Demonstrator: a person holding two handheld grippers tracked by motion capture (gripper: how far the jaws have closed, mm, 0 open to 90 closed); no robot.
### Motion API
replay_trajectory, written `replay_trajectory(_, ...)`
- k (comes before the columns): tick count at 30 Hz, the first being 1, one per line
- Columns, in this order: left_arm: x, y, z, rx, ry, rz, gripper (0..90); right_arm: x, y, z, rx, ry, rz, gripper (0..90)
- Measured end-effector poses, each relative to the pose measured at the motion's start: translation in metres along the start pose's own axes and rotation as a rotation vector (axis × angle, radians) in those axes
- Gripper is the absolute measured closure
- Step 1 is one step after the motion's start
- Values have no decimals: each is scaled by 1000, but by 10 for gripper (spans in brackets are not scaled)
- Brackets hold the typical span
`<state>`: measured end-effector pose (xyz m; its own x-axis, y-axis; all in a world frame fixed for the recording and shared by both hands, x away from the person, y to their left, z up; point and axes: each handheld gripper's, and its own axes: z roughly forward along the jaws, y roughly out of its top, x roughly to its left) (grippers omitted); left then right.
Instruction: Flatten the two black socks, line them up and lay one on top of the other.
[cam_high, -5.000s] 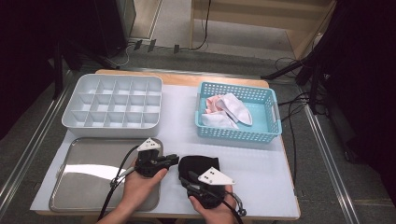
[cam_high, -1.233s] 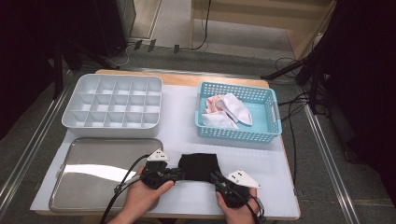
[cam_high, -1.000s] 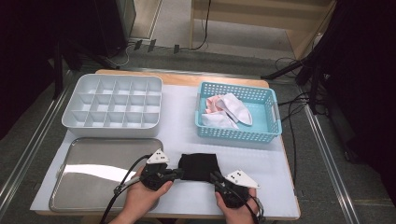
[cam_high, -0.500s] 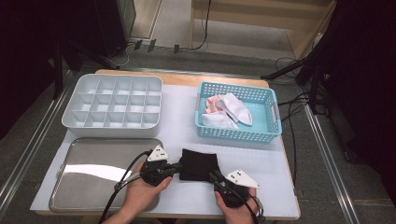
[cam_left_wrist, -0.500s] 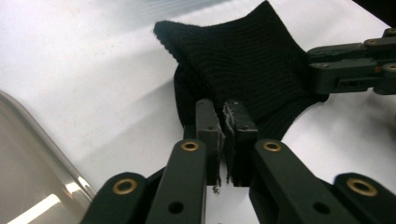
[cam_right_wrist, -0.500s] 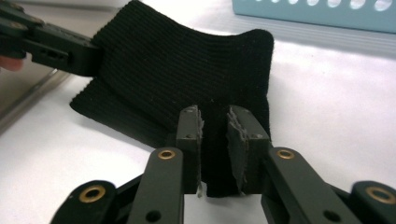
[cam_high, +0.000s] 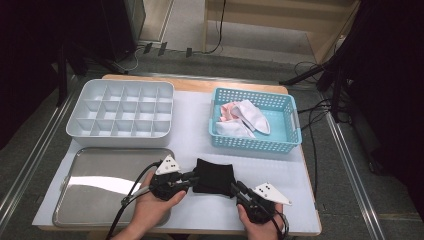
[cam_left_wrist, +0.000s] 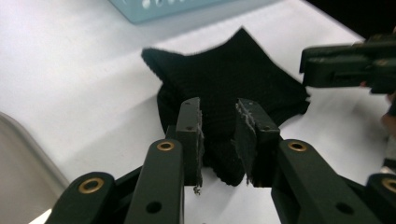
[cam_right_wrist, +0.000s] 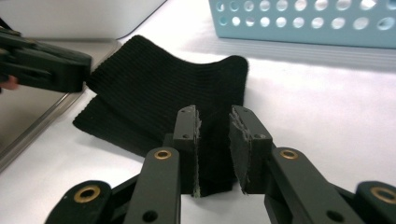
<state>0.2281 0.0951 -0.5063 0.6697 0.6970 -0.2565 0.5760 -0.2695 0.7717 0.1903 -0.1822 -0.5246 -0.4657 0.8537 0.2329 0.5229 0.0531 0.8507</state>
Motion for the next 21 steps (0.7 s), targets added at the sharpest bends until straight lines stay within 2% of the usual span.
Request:
replay_trajectory(2, -1, -2, 4, 10, 25, 16, 779, 2, -1, 1, 9, 3, 0, 721)
replay_trajectory(3, -2, -2, 5, 14, 35, 26, 846, 3, -1, 3, 12, 5, -7, 721)
replay_trajectory(5, -1, -2, 4, 12, 31, 38, 900, 3, -2, 4, 19, 5, -17, 720)
replay_trajectory(8, -2, -1, 0, -5, 22, 37, 900, 3, -2, 4, 20, 2, -12, 721)
replay_trajectory(12, -3, 2, -7, 3, -35, 9, 900, 0, -1, 3, 13, -1, -5, 721)
replay_trajectory(15, -7, 1, -13, 12, -52, 5, 900, -2, -1, 1, 9, -8, 2, 721)
replay_trajectory(18, -9, -2, -14, 57, -39, 22, 900, -3, -1, 0, 7, -11, 8, 721)
replay_trajectory(21, -1, -8, -5, 104, -19, 8, 900, -4, -1, -1, 7, -15, 9, 719)
